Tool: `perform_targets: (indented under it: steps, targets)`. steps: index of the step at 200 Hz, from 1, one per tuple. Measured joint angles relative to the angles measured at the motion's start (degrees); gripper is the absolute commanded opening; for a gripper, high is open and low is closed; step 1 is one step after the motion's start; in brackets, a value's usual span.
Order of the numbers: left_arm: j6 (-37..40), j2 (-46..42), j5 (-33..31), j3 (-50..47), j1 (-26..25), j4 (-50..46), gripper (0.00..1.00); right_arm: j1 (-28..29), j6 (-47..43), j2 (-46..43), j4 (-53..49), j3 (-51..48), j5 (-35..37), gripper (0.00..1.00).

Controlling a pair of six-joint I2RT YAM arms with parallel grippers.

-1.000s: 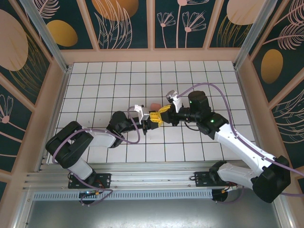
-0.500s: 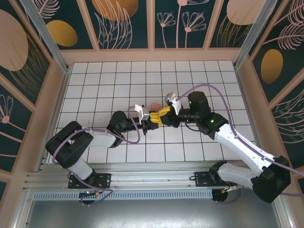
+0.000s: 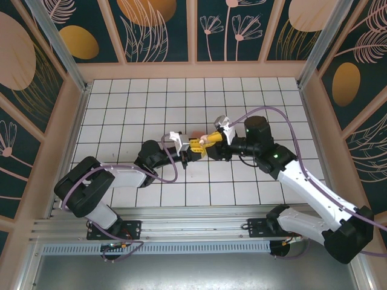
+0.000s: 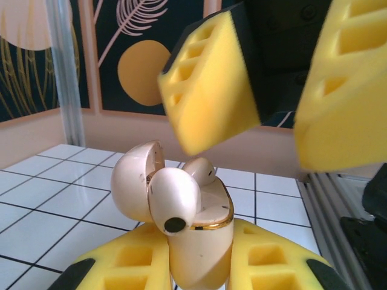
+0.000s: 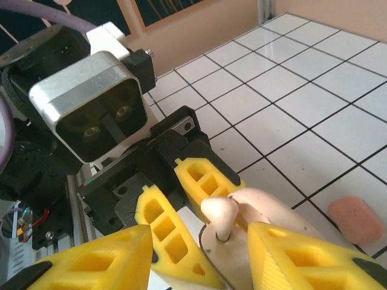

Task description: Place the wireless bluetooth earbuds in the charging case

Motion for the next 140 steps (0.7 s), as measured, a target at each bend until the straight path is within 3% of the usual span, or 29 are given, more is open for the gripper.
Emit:
perform_targets:
  steps: [46,90,140]
  targets:
    - [3.7,-1.5,-7.0,-0.3,0.0,-4.2,0.12,0.0,9.8,-2.0,-0.4,1.6,9.1,0.50]
    - [6.8,-1.8,-11.6,-0.3,0.0,-8.5,0.11,1.6,23.1,0.2,-4.0,4.1,20.1,0.60]
    - [7.3,-1.8,-13.3,-0.3,0.0,-10.0,0.10,6.3,28.3,6.9,-8.5,7.8,25.2,0.69]
